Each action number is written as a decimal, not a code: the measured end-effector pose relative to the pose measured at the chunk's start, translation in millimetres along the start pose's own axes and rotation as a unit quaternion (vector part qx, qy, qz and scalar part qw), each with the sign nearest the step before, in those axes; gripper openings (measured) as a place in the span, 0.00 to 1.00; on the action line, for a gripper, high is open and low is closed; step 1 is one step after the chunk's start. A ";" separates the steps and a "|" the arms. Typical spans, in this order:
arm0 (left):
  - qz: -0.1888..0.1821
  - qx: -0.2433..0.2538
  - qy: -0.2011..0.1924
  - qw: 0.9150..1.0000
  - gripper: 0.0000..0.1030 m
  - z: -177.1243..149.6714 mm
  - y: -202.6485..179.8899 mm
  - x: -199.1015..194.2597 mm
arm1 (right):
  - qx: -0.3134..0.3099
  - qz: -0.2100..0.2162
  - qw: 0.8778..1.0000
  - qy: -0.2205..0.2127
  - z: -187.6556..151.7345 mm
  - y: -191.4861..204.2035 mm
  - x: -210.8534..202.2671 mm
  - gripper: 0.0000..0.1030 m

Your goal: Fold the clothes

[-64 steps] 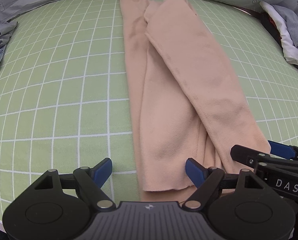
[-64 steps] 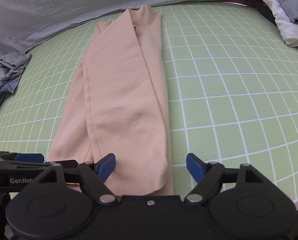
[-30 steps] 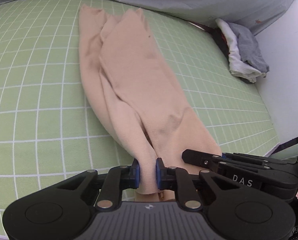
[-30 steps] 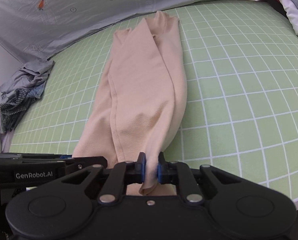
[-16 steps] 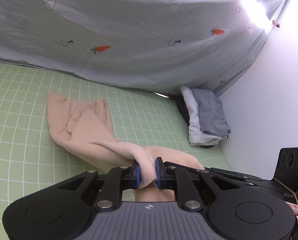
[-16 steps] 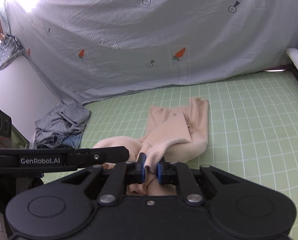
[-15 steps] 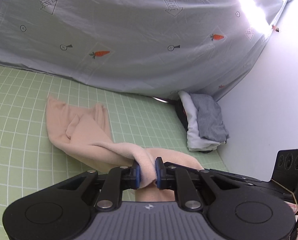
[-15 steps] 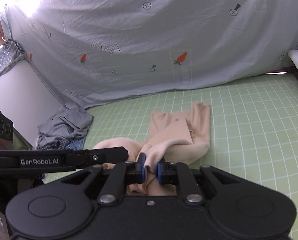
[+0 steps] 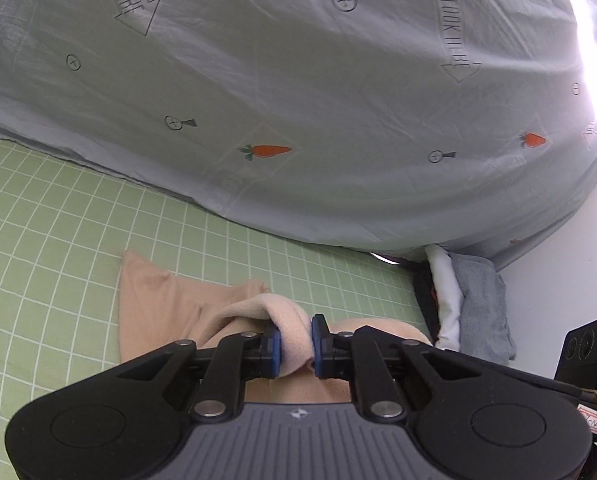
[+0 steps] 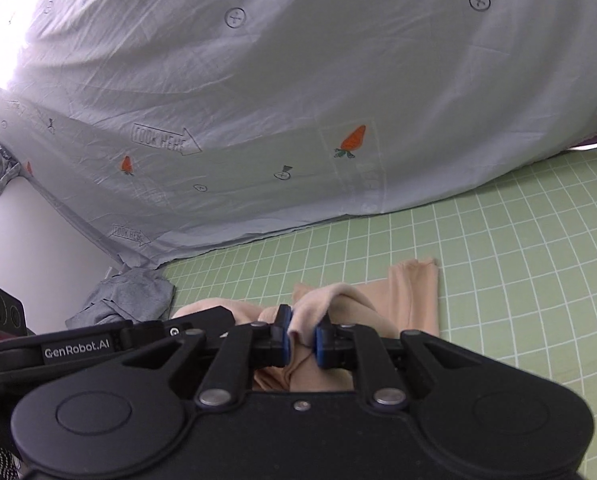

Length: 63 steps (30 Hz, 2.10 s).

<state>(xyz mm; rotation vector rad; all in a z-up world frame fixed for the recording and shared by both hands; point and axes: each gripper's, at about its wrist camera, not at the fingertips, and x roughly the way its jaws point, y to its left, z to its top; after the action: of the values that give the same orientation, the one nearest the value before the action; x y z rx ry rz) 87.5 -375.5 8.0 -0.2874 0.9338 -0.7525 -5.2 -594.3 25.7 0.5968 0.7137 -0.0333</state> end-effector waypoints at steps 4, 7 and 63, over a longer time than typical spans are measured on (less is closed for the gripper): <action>0.035 -0.034 0.034 0.998 0.15 2.2 32.0 40.6 | 0.019 -0.023 0.999 0.038 1.1 -20.6 47.8 0.12; 0.048 -0.047 0.057 0.996 0.15 2.2 50.0 64.0 | 0.038 -0.035 0.997 0.058 -0.7 -35.9 75.4 0.12; 0.085 -0.145 0.019 0.986 0.17 -29.2 131.7 117.2 | 0.022 -0.105 0.993 0.054 -22.0 -75.1 146.0 0.14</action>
<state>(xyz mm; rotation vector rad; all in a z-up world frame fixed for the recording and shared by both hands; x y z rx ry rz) 167.2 -360.1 -151.2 -0.4429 1.0908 -0.4665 75.8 -620.7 -116.3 0.5661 0.8798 -0.2126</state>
